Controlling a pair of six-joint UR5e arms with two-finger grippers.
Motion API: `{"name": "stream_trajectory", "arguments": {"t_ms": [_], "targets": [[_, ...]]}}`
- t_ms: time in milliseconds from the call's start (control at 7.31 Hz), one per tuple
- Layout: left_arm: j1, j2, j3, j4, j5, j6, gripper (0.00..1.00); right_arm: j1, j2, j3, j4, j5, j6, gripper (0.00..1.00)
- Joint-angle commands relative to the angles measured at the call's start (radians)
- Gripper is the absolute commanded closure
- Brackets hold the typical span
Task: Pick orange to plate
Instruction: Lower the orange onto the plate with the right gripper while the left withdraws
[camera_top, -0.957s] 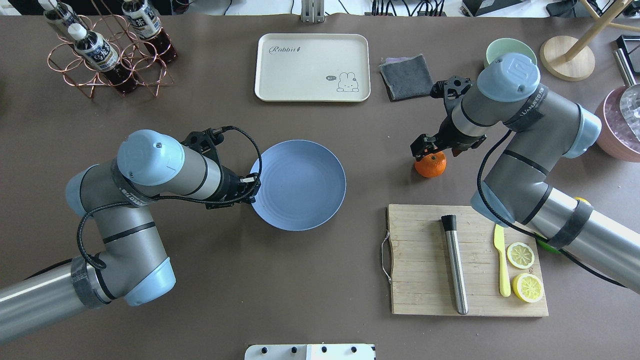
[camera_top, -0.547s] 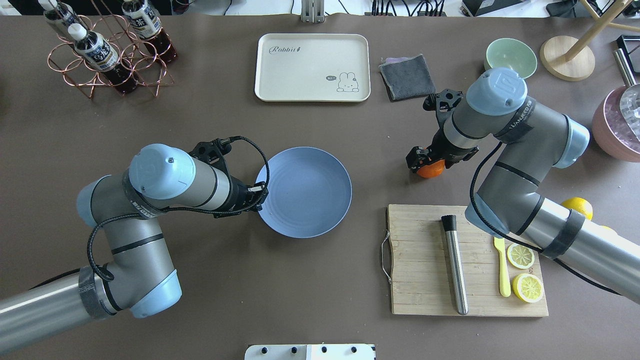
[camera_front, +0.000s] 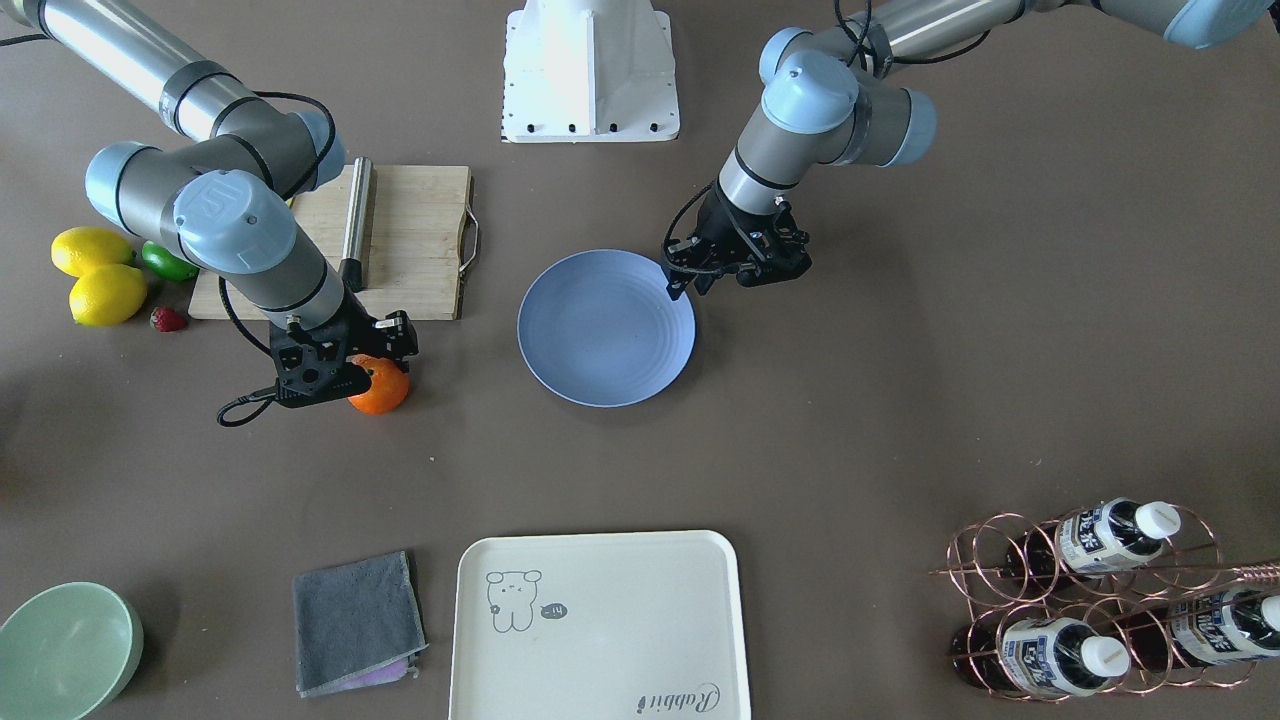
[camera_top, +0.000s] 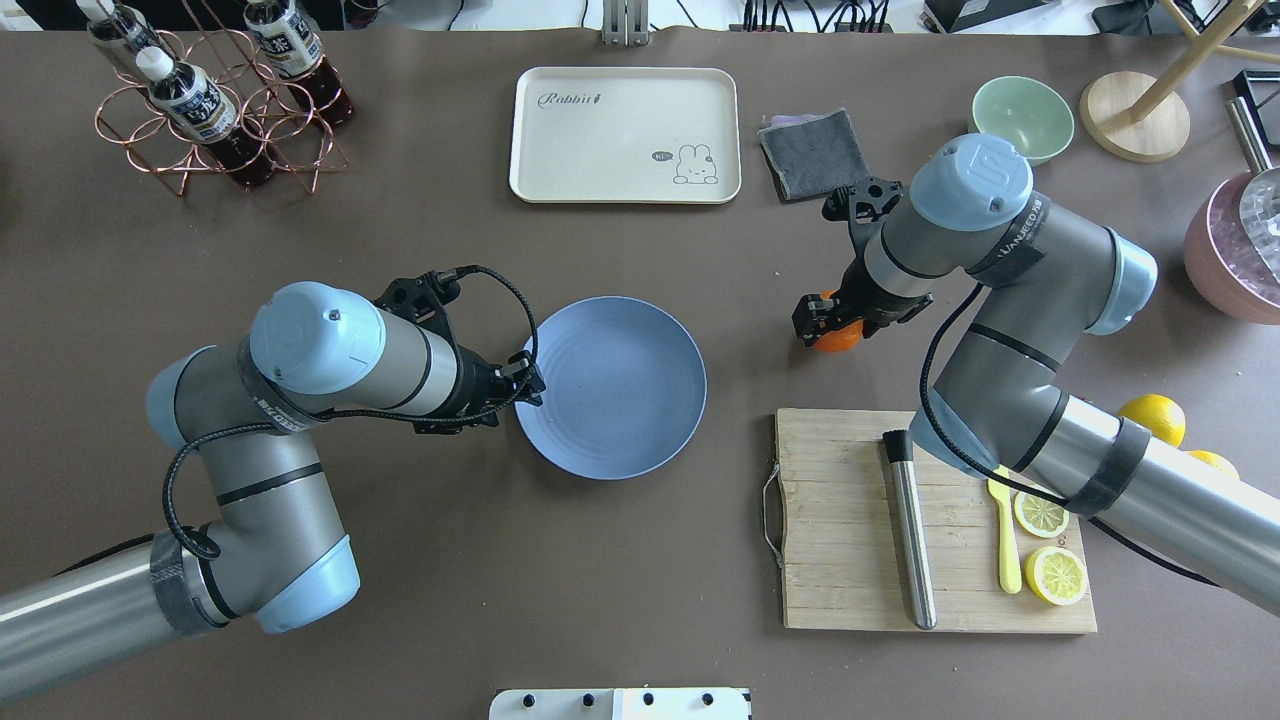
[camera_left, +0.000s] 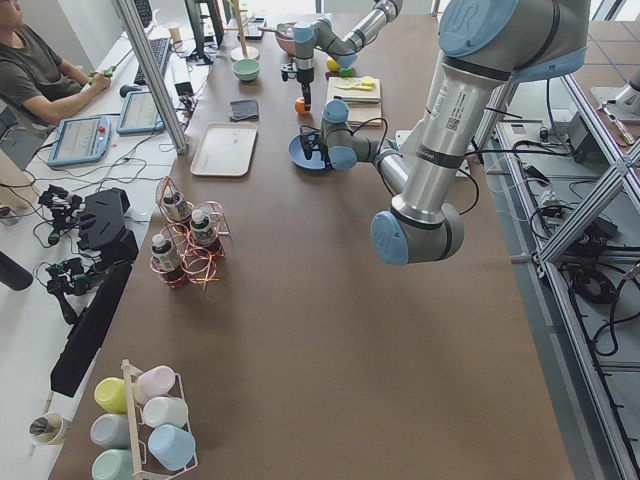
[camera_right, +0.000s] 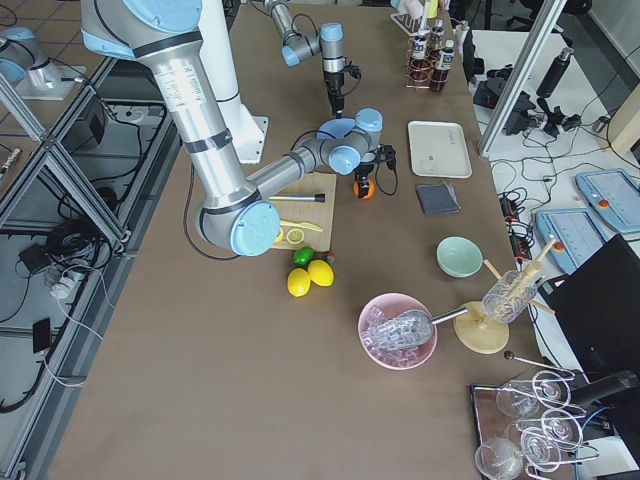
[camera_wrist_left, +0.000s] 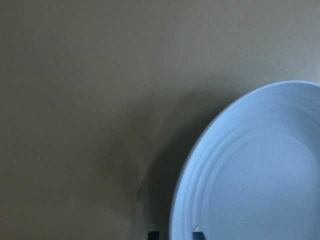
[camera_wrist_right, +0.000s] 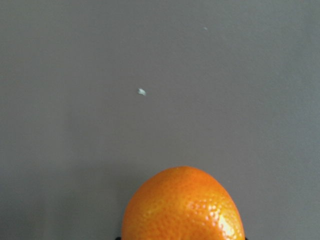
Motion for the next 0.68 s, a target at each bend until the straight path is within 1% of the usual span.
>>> {"name": "stream_trajectory", "arguments": {"t_ms": [0, 137, 274, 410, 547], "targets": [[-0.116, 0.044, -0.025, 0.006, -0.118, 0.063, 0.03, -0.008, 0.112, 0.007, -0.01, 0.001, 0.109, 1.0], [-0.173, 0.119, -0.029, 0.003, -0.157, 0.185, 0.03, -0.051, 0.196, -0.002, -0.045, -0.008, 0.207, 1.0], [-0.219, 0.179, -0.026, 0.0, -0.159, 0.318, 0.03, -0.109, 0.274, -0.004, -0.1, -0.066, 0.294, 1.0], [-0.269, 0.225, -0.016, -0.002, -0.185, 0.42, 0.03, -0.187, 0.339, -0.04, -0.111, -0.153, 0.373, 1.0], [-0.306, 0.251, -0.005, -0.002, -0.201, 0.487, 0.03, -0.233, 0.368, -0.095, -0.102, -0.192, 0.395, 1.0]]}}
